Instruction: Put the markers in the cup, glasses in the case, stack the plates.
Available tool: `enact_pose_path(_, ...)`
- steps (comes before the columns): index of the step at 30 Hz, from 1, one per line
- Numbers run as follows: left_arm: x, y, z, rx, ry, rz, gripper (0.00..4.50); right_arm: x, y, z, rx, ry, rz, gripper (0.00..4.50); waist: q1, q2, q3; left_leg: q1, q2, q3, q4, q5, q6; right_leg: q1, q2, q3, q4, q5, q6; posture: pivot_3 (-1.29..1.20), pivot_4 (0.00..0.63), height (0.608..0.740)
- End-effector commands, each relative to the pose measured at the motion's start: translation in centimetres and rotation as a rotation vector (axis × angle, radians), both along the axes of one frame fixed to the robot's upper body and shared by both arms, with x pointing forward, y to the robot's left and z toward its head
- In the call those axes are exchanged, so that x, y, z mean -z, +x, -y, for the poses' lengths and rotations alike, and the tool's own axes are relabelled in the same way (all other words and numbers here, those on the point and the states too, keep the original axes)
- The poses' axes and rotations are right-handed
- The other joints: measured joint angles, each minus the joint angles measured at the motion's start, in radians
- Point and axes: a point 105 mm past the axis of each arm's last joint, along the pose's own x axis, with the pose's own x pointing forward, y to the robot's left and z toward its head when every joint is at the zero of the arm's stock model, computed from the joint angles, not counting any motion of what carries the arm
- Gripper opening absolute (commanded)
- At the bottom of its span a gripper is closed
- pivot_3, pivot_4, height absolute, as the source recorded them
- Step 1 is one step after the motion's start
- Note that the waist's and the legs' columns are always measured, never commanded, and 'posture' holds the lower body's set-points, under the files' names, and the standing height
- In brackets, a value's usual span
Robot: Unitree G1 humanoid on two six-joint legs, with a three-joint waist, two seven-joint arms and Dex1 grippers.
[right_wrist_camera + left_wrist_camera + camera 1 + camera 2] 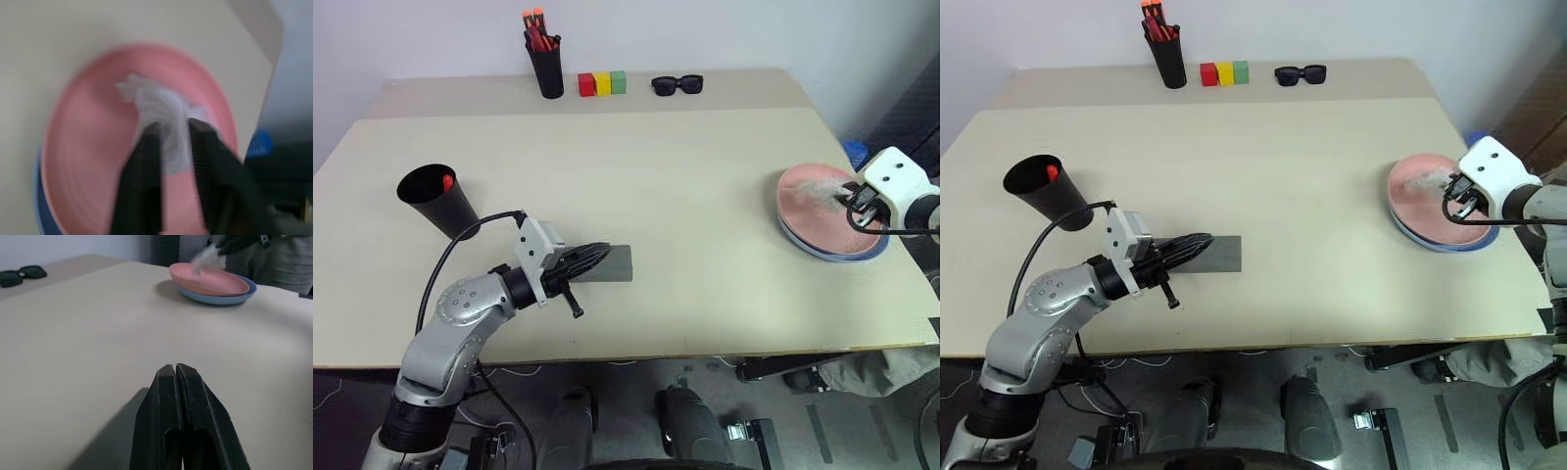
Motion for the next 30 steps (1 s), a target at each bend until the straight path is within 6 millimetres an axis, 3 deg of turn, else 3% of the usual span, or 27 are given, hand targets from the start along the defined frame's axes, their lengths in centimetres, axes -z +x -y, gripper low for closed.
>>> enact_pose_path(1, -1.2, 0.6, -1.6, -0.087, -0.005, 0.068, 0.0, -1.7, 0.6, -0.9, -0.046, -0.033, 0.082, 2.88, -0.001, 0.0, 0.0, 0.0, 0.0, 0.0, 0.0, 0.0, 0.0, 0.0, 0.0, 0.0, 0.0, 0.0, 0.0, 0.0, 0.15, 0.74)
enact_pose_path(2, -1.3, 0.7, -2.2, -0.119, -0.007, 0.07, 0.0, -1.8, 0.7, -1.4, -0.065, -0.018, 0.086, 3.37, -0.001, 0.0, 0.0, 0.0, 0.0, 0.0, 0.0, 0.0, 0.0, 0.0, 0.0, 0.0, 0.0, 0.0, 0.0, 0.0, 0.15, 0.74)
enact_pose_path(9, -1.1, 1.4, -9.3, -0.515, -0.015, 0.096, 0.0, -3.2, 1.4, -6.1, -0.254, 0.301, 0.145, 3.37, 0.002, 0.0, 0.0, 0.0, 0.0, 0.0, 0.0, 0.0, 0.0, 0.0, 0.0, 0.0, 0.0, 0.0, 0.0, 0.0, 0.15, 0.74)
enact_pose_path(15, -0.9, 0.1, -13.1, -0.676, 0.027, 0.11, 0.0, -2.7, 1.1, -8.9, -0.388, 0.472, 0.067, 3.37, 0.01, 0.0, 0.0, -0.001, 0.0, -0.001, 0.0, 0.0, 0.0, 0.001, -0.001, 0.0, -0.001, 0.0, 0.0, 0.0, 0.15, 0.74)
enact_pose_path(21, -1.3, -0.8, -15.2, -0.725, 0.07, 0.122, 0.0, -1.4, 1.8, -9.8, -0.397, 0.466, 0.034, 3.37, 0.005, 0.0, 0.0, -0.001, 0.0, 0.0, 0.0, 0.0, 0.0, 0.0, 0.0, 0.0, -0.001, 0.0, 0.0, 0.0, 0.15, 0.74)
enact_pose_path(30, -1.1, -1.1, -14.8, -0.702, 0.069, 0.115, 0.0, -1.0, 2.3, -10.4, -0.411, 0.473, 0.03, 3.37, 0.004, 0.0, 0.0, -0.001, 0.0, 0.0, 0.0, 0.0, 0.0, 0.0, 0.0, 0.0, -0.001, 0.0, 0.0, 0.0, 0.15, 0.74)
